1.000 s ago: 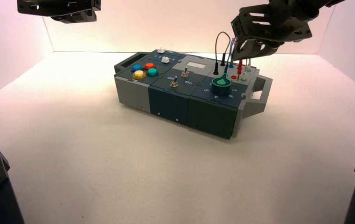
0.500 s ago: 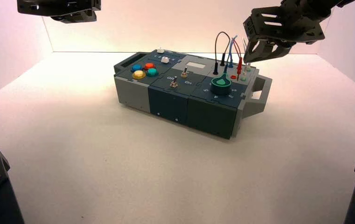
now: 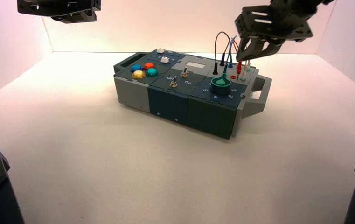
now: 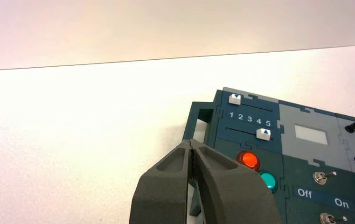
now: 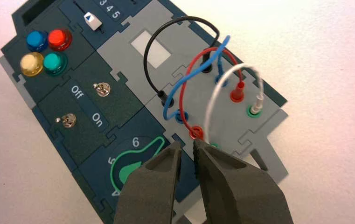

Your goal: Insert the red wire.

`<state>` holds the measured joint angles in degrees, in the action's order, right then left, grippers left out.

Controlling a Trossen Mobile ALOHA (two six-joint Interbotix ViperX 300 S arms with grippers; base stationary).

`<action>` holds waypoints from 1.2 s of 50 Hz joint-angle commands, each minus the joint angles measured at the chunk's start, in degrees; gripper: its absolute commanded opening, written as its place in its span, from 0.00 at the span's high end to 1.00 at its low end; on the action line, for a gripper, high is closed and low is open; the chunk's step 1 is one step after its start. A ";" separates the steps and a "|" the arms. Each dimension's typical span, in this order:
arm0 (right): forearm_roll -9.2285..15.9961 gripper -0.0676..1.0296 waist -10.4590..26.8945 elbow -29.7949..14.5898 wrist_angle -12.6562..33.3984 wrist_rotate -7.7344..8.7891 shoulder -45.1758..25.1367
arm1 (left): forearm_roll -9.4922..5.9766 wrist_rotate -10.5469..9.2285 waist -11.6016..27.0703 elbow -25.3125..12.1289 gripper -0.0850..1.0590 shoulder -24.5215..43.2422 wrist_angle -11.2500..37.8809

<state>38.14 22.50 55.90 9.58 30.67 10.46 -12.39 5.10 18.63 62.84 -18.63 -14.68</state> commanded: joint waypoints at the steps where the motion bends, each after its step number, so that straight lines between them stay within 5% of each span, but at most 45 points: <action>1: -0.18 0.77 0.00 -2.72 0.53 0.26 -0.97 | 0.00 -0.09 0.26 -1.41 0.95 -0.70 -0.62; 60: -2.99 0.70 -2.37 -0.88 2.72 0.26 0.53 | 0.00 -0.09 0.26 -1.32 0.95 -0.79 -0.62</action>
<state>35.33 21.36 55.37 12.48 30.67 9.23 -12.39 5.10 18.63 62.93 -18.63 -14.77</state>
